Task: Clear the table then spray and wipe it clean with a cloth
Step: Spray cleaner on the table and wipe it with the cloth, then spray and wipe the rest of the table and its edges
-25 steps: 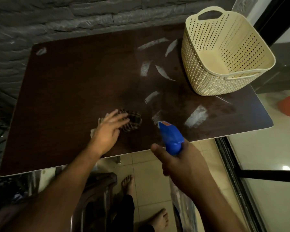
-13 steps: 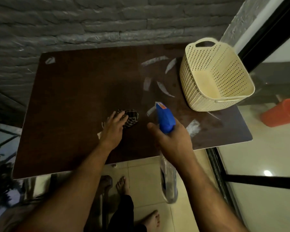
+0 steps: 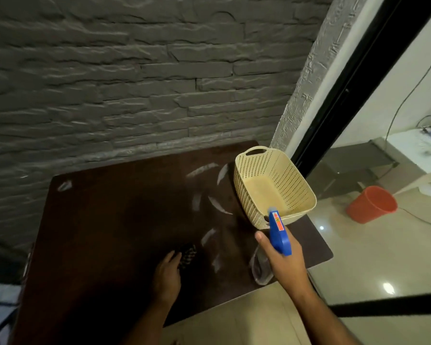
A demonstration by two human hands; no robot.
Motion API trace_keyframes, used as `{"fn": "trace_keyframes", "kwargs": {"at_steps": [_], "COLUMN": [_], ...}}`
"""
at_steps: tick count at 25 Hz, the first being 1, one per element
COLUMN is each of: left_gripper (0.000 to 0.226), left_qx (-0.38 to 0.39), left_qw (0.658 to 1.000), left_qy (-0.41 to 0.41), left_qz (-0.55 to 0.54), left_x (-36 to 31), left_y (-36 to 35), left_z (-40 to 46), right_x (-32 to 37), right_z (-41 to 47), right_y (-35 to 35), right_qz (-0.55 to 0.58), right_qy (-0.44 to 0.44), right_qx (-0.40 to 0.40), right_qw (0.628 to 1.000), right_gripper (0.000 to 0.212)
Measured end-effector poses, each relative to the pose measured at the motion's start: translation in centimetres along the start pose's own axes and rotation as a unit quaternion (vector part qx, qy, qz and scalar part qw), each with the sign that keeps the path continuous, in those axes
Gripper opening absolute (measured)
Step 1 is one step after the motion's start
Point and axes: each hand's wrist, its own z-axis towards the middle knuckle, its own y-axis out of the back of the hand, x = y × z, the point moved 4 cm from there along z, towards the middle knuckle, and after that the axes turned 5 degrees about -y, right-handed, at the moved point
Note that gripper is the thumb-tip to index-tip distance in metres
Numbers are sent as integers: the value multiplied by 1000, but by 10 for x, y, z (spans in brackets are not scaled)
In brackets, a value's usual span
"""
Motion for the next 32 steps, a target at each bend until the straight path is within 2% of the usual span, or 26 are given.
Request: {"fn": "trace_keyframes", "kwargs": {"at_steps": [6, 10, 12, 15, 17, 19, 21, 24, 26, 28, 30, 32], "left_gripper": [49, 50, 50, 50, 46, 45, 41, 68, 65, 59, 55, 49], "left_qx": [-24, -39, -50, -77, -67, -26, -81, -29, 22, 24, -22, -94], "left_qw": [996, 995, 996, 993, 995, 999, 996, 999, 1000, 999, 999, 994], "left_qy": [-21, -35, -25, -10, -5, -23, -32, -23, 8, 31, 41, 49], "left_qz": [-80, -82, -71, -84, -73, -28, 34, 4, -14, -5, -10, -37], "left_x": [-73, -120, -136, -159, -167, -153, -119, -121, -144, -154, -161, -170], "left_y": [-12, -40, -54, -74, -87, -112, -137, -167, -145, -131, -112, -87], "left_z": [15, 19, 21, 24, 22, 27, 34, 25, 22, 29, 36, 41], "right_x": [-12, -33, -44, -54, -60, -64, -64, -62, -58, -58, -58, -57], "right_z": [35, 61, 73, 92, 98, 102, 108, 116, 118, 119, 122, 127], "right_y": [33, 53, 61, 66, 67, 71, 76, 83, 87, 90, 95, 108], "right_qz": [-2, 21, 17, 2, -4, -4, -20, -55, -87, -119, -133, -138], "right_qy": [-3, -42, -49, -31, -34, -40, -25, 5, 30, 60, 82, 82], "right_qx": [21, 103, 131, 181, 223, 250, 267, 282, 299, 317, 348, 370], "right_qw": [1000, 994, 990, 983, 974, 967, 963, 958, 950, 939, 924, 915], "right_gripper": [17, 22, 35, 87, 101, 105, 103, 84, 81, 91, 110, 117]}}
